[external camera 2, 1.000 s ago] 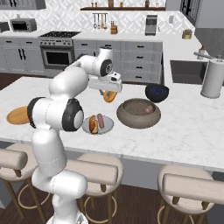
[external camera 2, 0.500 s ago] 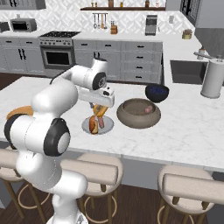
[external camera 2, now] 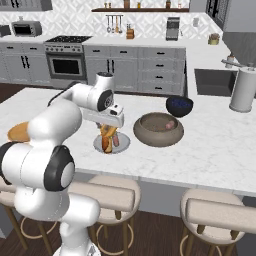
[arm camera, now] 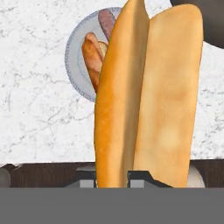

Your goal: Place one bun and one sausage from the bowl on each plate.

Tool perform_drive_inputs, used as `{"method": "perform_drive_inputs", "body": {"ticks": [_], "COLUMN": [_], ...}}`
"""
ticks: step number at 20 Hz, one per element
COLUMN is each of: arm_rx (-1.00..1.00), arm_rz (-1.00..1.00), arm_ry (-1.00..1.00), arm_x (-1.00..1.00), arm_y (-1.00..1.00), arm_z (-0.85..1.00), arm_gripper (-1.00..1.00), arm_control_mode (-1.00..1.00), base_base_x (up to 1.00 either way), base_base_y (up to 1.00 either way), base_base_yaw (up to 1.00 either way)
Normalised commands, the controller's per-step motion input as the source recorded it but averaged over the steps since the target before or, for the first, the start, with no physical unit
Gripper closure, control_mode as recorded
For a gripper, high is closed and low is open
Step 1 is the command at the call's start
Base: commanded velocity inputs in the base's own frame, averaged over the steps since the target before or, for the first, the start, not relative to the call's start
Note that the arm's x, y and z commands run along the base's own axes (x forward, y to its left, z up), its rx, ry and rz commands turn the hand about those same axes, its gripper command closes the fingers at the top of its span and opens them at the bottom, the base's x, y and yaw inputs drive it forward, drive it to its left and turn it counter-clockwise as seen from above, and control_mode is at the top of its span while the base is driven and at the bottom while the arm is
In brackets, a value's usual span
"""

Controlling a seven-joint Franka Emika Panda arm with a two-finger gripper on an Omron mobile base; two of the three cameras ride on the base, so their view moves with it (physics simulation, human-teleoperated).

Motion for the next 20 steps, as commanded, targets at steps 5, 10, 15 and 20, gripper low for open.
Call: {"method": "perform_drive_inputs", "body": {"ticks": [5, 10, 15, 20], "arm_rx": [0.00, 0.00, 0.00, 0.00], "arm_rz": [0.00, 0.00, 0.00, 0.00], "arm_ry": [0.00, 0.00, 0.00, 0.00], "arm_x": [0.00, 0.00, 0.00, 0.00], "arm_y": [0.00, 0.00, 0.00, 0.00], "arm_z": [0.00, 0.00, 0.00, 0.00], "arm_gripper": [1.00, 1.00, 1.00, 1.00], "arm_control_mode": [1.00, 1.00, 1.00, 1.00], "base_base_x": [0.00, 0.00, 0.08, 0.54], "base_base_y": [1.00, 1.00, 0.97, 0.49], "base_base_yaw": [0.01, 0.00, -0.05, -0.06]}}
